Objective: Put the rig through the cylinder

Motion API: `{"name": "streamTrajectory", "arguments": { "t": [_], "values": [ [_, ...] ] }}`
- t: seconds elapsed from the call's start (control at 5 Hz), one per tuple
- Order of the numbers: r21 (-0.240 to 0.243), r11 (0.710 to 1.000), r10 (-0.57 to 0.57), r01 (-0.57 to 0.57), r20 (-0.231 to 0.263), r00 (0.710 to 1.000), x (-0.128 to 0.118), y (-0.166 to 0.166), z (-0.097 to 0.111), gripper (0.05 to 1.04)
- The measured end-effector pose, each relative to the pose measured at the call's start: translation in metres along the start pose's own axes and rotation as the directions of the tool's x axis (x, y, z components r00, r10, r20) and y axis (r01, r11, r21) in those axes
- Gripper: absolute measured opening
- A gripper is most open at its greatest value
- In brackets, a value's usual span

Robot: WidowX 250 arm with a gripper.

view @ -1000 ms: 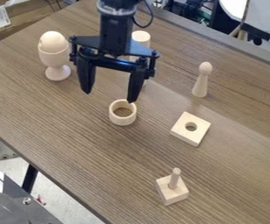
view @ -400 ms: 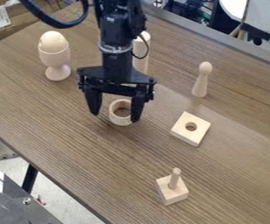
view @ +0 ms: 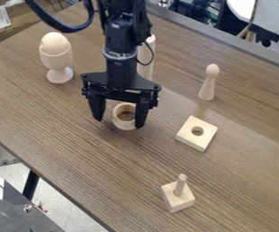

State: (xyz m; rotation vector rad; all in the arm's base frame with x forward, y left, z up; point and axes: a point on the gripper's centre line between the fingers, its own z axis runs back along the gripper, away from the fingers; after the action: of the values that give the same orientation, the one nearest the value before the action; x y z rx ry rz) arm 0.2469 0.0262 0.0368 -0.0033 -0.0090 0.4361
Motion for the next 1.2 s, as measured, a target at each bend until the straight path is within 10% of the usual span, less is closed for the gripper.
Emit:
{"name": "streamTrajectory", "arguments": {
  "t": [1.2],
  "values": [
    [-0.012, 1.0, 0.027, -0.027, -0.035, 0.999, 0.012, -0.007, -0.017, 0.969]
  ]
}}
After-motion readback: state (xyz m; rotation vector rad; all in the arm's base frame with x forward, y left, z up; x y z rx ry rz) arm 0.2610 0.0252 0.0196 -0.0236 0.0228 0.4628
